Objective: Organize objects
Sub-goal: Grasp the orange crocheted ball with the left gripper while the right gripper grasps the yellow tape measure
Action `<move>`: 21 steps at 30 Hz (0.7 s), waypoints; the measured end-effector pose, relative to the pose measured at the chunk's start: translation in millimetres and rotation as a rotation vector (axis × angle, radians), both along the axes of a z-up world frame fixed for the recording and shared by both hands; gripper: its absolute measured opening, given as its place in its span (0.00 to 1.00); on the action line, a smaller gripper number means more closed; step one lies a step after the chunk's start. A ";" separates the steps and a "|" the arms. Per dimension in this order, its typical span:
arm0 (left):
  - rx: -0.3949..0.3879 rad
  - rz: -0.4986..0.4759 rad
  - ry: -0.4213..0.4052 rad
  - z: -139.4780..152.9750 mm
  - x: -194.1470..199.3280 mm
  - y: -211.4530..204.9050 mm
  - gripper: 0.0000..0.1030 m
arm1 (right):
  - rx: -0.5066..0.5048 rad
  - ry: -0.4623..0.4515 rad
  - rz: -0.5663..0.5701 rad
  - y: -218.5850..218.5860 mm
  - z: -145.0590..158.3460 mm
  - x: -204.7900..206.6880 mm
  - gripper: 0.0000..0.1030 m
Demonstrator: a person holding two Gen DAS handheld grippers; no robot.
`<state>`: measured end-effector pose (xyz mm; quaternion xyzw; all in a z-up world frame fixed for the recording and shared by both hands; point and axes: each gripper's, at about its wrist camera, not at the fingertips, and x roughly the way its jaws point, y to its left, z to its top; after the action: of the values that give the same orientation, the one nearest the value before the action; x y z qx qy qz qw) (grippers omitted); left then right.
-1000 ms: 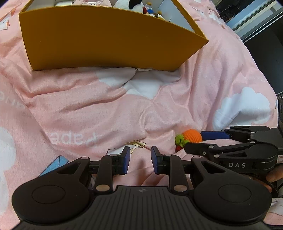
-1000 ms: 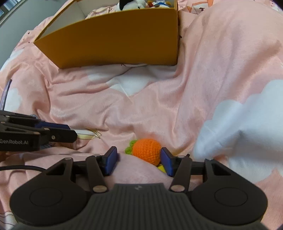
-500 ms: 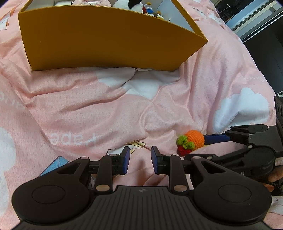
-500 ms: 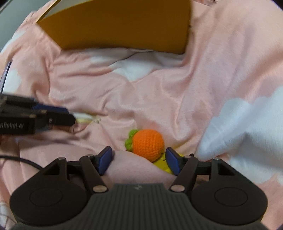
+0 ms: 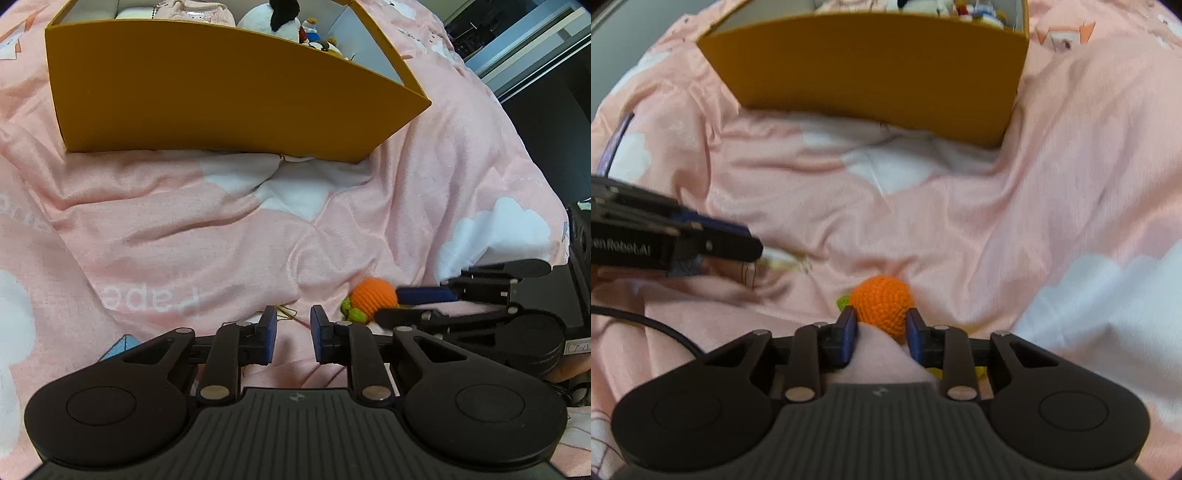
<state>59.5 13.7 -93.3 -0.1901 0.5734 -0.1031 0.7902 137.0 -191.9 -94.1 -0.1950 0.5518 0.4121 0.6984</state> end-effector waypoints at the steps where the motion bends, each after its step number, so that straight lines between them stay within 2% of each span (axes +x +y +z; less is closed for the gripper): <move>1: 0.001 0.003 -0.001 0.1 0.1 0.8 0.20 | 0.022 -0.013 -0.007 0.7 3.4 1.2 0.25; 2: 0.000 0.006 -0.003 0.2 -0.1 1.5 0.20 | 0.045 -0.025 -0.015 1.5 7.3 3.1 0.08; 3: 0.003 0.010 -0.004 0.4 -0.3 2.2 0.20 | 0.077 -0.037 -0.022 2.2 12.1 5.3 0.00; 7: -0.006 -0.032 -0.038 7.0 -3.1 -1.9 0.20 | 0.146 -0.070 -0.058 1.7 28.4 11.3 0.00; 10: -0.024 -0.142 -0.040 9.0 -7.1 -18.5 0.20 | 0.091 -0.047 -0.092 -3.9 29.1 16.7 0.16; 11: -0.030 -0.178 -0.032 8.0 -8.5 -24.5 0.20 | 0.066 -0.029 -0.093 -6.1 27.6 17.6 0.31; 12: -0.032 -0.207 -0.026 7.4 -9.4 -30.0 0.19 | 0.036 -0.006 -0.089 -9.2 25.7 16.9 0.40; 15: -0.034 -0.273 -0.017 8.9 -12.5 -41.4 0.15 | -0.057 0.057 -0.037 -17.5 17.4 5.4 0.41; 21: -0.042 -0.406 0.012 9.0 -26.6 -62.4 0.09 | -0.128 0.058 0.088 -23.5 17.9 -21.1 0.41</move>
<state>32.9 -48.6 -84.4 -0.0879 0.6022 -0.2711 0.7458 115.9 -215.4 -76.2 -0.2514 0.5876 0.4119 0.6495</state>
